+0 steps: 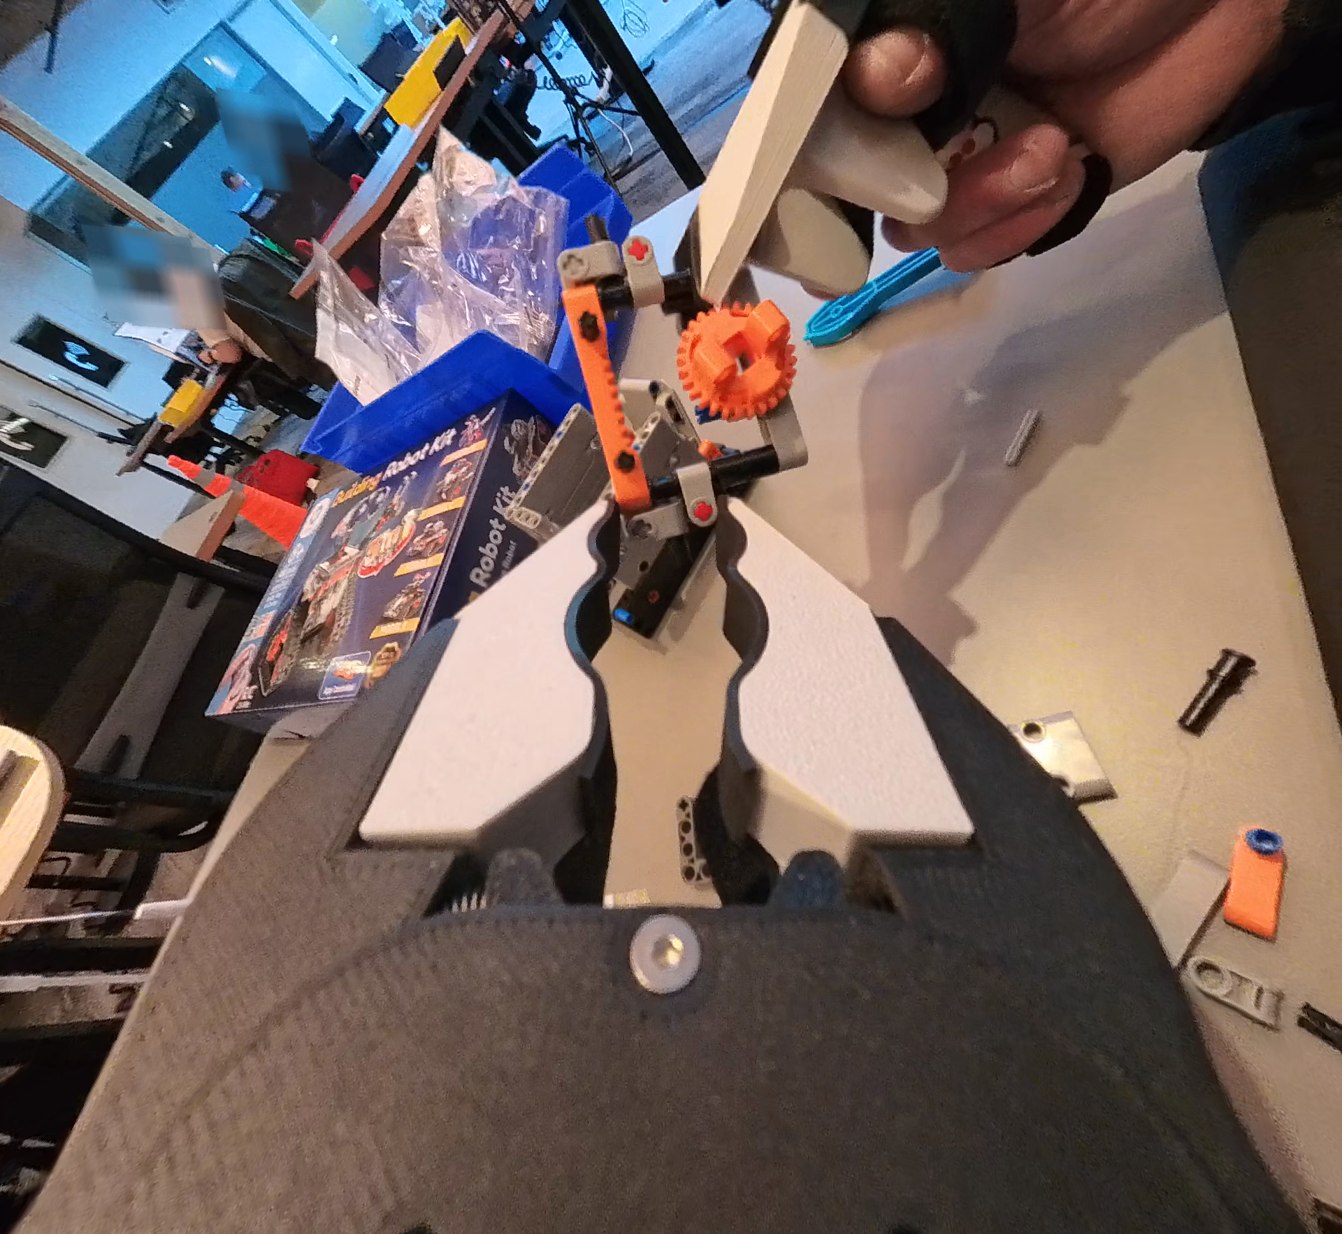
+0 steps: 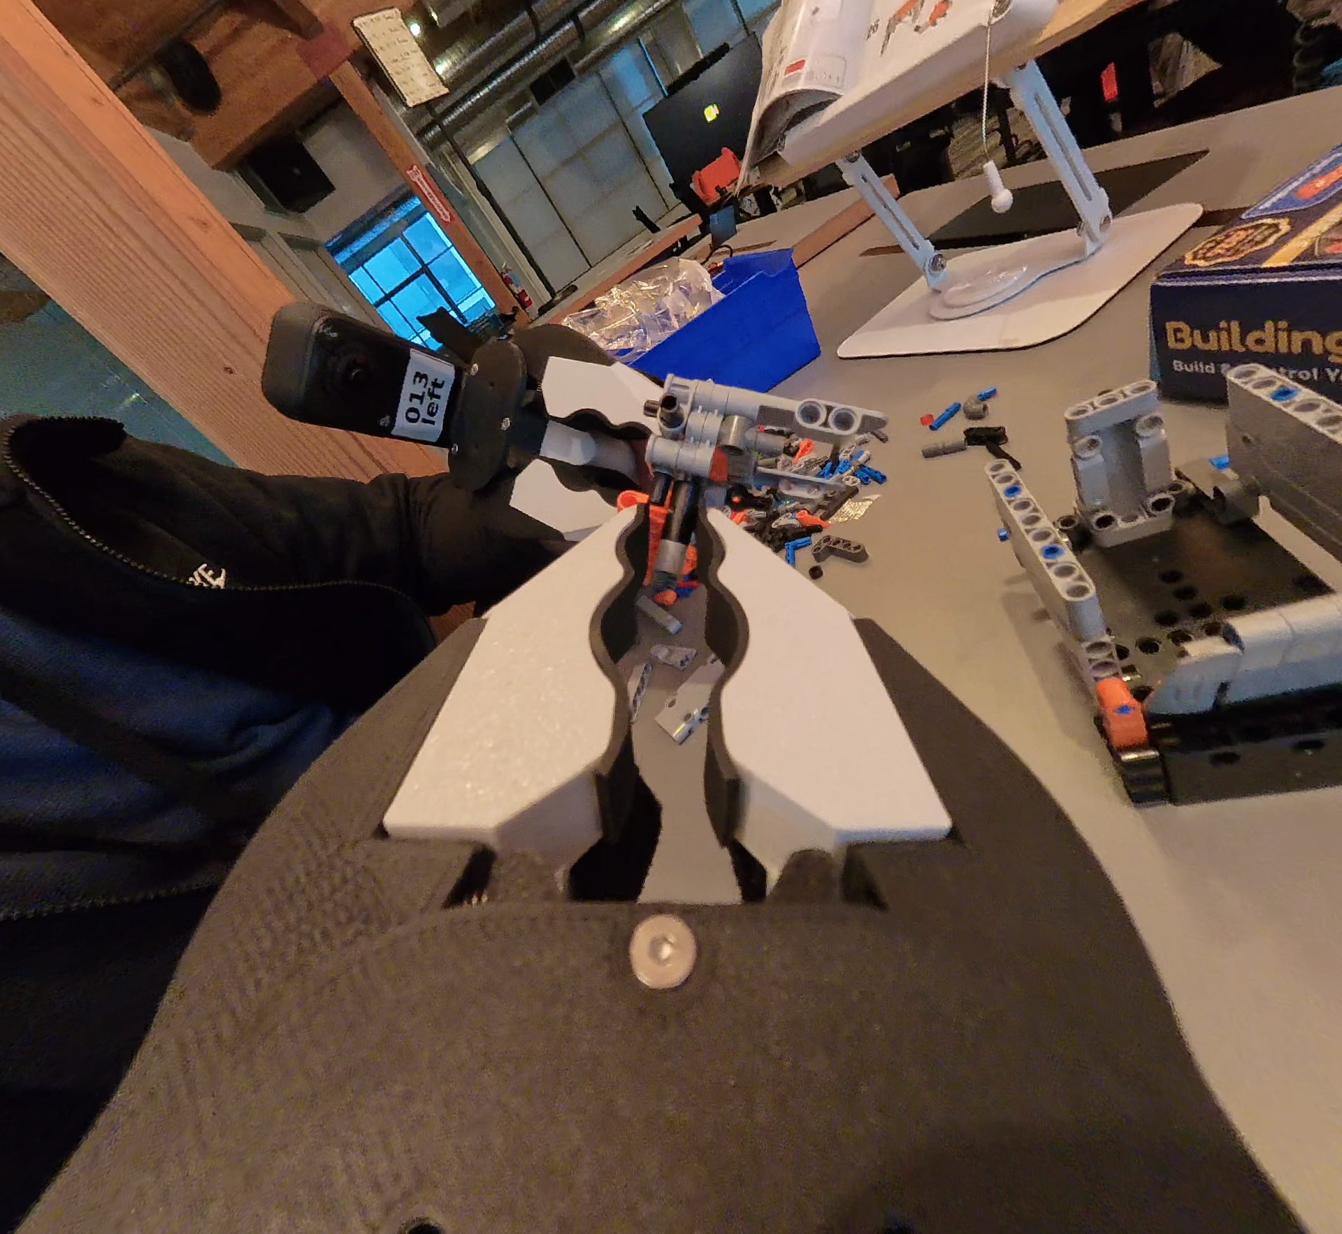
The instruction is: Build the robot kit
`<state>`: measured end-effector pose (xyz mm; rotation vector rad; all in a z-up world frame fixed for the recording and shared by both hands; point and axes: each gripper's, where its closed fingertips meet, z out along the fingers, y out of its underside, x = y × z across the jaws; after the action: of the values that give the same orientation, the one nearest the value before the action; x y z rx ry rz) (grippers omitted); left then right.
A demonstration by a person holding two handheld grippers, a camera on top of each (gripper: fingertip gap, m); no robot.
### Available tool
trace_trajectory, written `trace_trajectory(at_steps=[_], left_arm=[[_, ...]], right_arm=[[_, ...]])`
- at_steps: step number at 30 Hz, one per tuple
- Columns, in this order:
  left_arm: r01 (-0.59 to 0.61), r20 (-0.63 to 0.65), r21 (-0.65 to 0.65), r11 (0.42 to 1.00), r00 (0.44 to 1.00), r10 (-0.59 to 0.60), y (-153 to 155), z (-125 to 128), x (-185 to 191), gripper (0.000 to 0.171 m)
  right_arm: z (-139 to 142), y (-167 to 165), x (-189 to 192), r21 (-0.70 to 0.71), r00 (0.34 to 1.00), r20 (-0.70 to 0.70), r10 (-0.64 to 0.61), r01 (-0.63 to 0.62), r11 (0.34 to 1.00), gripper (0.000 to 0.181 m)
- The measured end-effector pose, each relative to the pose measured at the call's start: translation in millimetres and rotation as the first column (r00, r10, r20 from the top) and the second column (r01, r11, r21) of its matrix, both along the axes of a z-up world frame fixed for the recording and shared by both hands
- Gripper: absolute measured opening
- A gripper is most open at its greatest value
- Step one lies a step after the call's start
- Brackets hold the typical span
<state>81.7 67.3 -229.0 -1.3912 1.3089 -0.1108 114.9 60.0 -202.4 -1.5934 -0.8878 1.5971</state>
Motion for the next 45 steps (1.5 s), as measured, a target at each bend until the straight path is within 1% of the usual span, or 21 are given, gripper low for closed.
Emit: trace_trajectory(at_steps=[1, 3, 6, 9, 12, 15, 16, 17, 19, 21, 28, 32, 39, 41, 45], left_arm=[[0.006, -0.001, -0.017, 1.000, 1.000, -0.006, 0, -2, -1, 0.025], [0.047, 0.004, -0.054, 0.997, 0.999, -0.047, -4, -4, 1, 0.027], [0.092, 0.007, -0.129, 0.987, 0.996, -0.092, -9, -8, 0, 0.036], [0.107, 0.040, -0.152, 0.983, 0.994, -0.102, -9, -1, -4, 0.041], [0.123, 0.059, -0.141, 0.982, 0.992, -0.116, -11, 11, -6, 0.049], [0.151, 0.013, -0.097, 0.984, 0.989, -0.151, -19, 12, 0, 0.053], [0.157, -0.022, -0.073, 0.985, 0.987, -0.159, -21, 9, 2, 0.050], [0.163, -0.064, -0.057, 0.985, 0.984, -0.166, -23, 5, 3, 0.043], [0.149, -0.135, -0.026, 0.988, 0.979, -0.151, -23, -4, 4, 0.039], [0.144, -0.160, -0.035, 0.989, 0.976, -0.147, -21, -10, 2, 0.035], [0.104, -0.094, -0.070, 0.992, 0.989, -0.111, -16, -6, -3, 0.033], [0.088, -0.066, -0.099, 0.991, 0.993, -0.094, -13, -6, -3, 0.032], [0.070, -0.092, -0.090, 0.993, 0.993, -0.078, -12, -10, -2, 0.031], [0.076, -0.109, -0.087, 0.993, 0.990, -0.085, -14, -13, -1, 0.024], [0.064, -0.142, -0.062, 0.996, 0.987, -0.072, -14, -17, -1, 0.023]], right_arm=[[0, 0, -1, 0.013, 1.000, 0.008, -0.007, 0.007, 1.000, 0.006], [0, -1, -2, 0.048, 1.000, 0.027, -0.013, 0.012, 0.999, 0.005], [-2, -3, -4, 0.083, 0.998, 0.060, -0.021, 0.016, 0.996, 0.005], [-10, -4, -6, 0.134, 0.991, 0.125, -0.043, 0.027, 0.991, 0.005], [-18, -10, -12, 0.199, 0.978, 0.206, -0.043, 0.001, 0.980, 0.004], [-32, -18, -22, 0.265, 0.951, 0.307, -0.036, -0.049, 0.963, 0.005], [-34, -21, -25, 0.281, 0.944, 0.328, -0.029, -0.068, 0.957, 0.005], [-37, -25, -28, 0.297, 0.938, 0.347, -0.023, -0.087, 0.951, 0.005], [-44, -28, -31, 0.322, 0.919, 0.393, -0.021, -0.116, 0.940, 0.005], [-49, -29, -33, 0.335, 0.908, 0.418, -0.028, -0.125, 0.934, 0.005], [-45, -24, -31, 0.363, 0.916, 0.397, -0.063, -0.094, 0.927, 0.005], [-45, -27, -33, 0.404, 0.911, 0.404, -0.079, -0.100, 0.909, 0.005], [-49, -23, -33, 0.409, 0.899, 0.426, -0.101, -0.091, 0.908, 0.005], [-49, -22, -33, 0.419, 0.895, 0.432, -0.115, -0.086, 0.904, 0.005], [-53, -21, -33, 0.428, 0.883, 0.451, -0.131, -0.086, 0.900, 0.005]])
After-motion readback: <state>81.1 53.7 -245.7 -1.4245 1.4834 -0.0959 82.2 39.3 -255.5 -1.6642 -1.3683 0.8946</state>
